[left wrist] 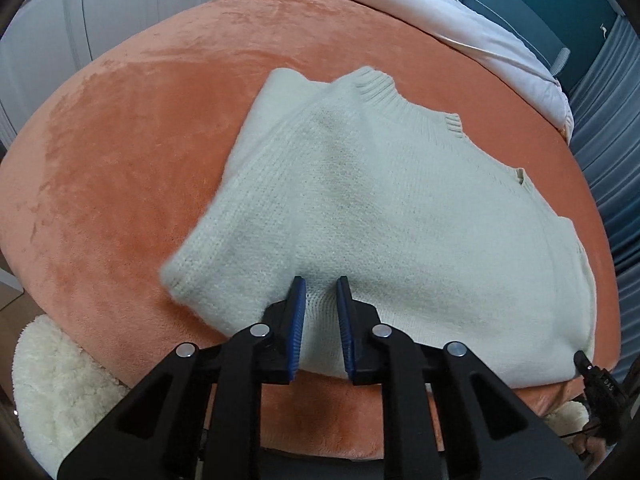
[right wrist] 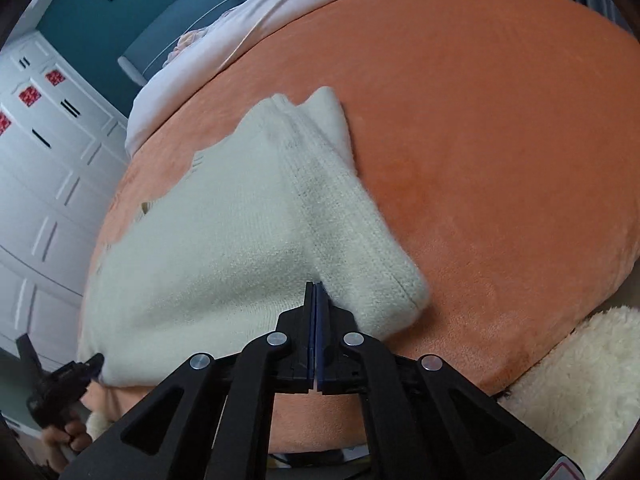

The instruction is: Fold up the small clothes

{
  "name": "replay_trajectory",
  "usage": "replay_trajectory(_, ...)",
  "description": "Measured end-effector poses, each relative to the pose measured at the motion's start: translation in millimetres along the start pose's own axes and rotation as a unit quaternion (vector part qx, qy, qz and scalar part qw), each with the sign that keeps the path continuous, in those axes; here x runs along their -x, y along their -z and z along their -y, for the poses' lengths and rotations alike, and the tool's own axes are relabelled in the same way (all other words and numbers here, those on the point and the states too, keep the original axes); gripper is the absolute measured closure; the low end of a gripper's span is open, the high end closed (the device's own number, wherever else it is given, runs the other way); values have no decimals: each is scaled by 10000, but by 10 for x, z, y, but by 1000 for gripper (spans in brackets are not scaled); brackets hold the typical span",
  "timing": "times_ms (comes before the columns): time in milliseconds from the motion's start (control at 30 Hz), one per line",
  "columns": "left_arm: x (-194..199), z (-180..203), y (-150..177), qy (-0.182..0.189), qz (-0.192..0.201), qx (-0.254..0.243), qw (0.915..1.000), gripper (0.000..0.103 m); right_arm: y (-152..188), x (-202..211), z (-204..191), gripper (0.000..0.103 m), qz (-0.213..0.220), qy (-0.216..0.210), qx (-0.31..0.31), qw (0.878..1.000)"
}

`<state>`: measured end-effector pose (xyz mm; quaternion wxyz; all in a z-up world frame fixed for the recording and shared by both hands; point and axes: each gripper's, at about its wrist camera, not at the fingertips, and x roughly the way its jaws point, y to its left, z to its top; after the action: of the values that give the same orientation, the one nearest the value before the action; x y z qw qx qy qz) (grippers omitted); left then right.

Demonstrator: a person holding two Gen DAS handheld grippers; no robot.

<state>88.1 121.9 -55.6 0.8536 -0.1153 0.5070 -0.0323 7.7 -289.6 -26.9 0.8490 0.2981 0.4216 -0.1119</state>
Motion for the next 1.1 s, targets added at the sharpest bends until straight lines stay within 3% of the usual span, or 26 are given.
replay_trajectory(67,28,63,-2,-103,-29,-70,9999,85,40,36,-221,103,123,309,439,9985)
replay_trajectory(200,48,42,-8,-62,-98,-8,9999,83,-1,264,-410,100,496,241,903,9944)
replay_trajectory(300,45,64,9,-117,-83,-43,9999,83,-65,186,-413,100,407,599,1098,9913)
replay_trajectory(367,39,90,15,-180,-84,-77,9998,83,-120,-29,-247,103,96,918,954,9912)
replay_trajectory(467,35,101,7,-232,-123,-107,9996,83,-209,-6,-129,103,53,575,482,9972)
replay_trajectory(600,31,112,-6,-272,-144,-139,9994,83,-383,184,-382,99,417,516,805,9945)
replay_trajectory(700,30,145,0,-360,-157,-217,9990,83,-508,135,-511,99,502,747,1162,9891)
replay_trajectory(833,22,158,6,-419,-170,-262,9986,83,-565,-269,-368,103,-19,1185,1271,9848)
replay_trajectory(933,19,155,-5,-431,-198,-266,9985,83,-560,-193,-393,103,63,1233,1367,9829)
replay_trajectory(1100,17,150,-10,-446,-198,-282,9984,83,-404,76,-518,102,267,910,1400,9856)
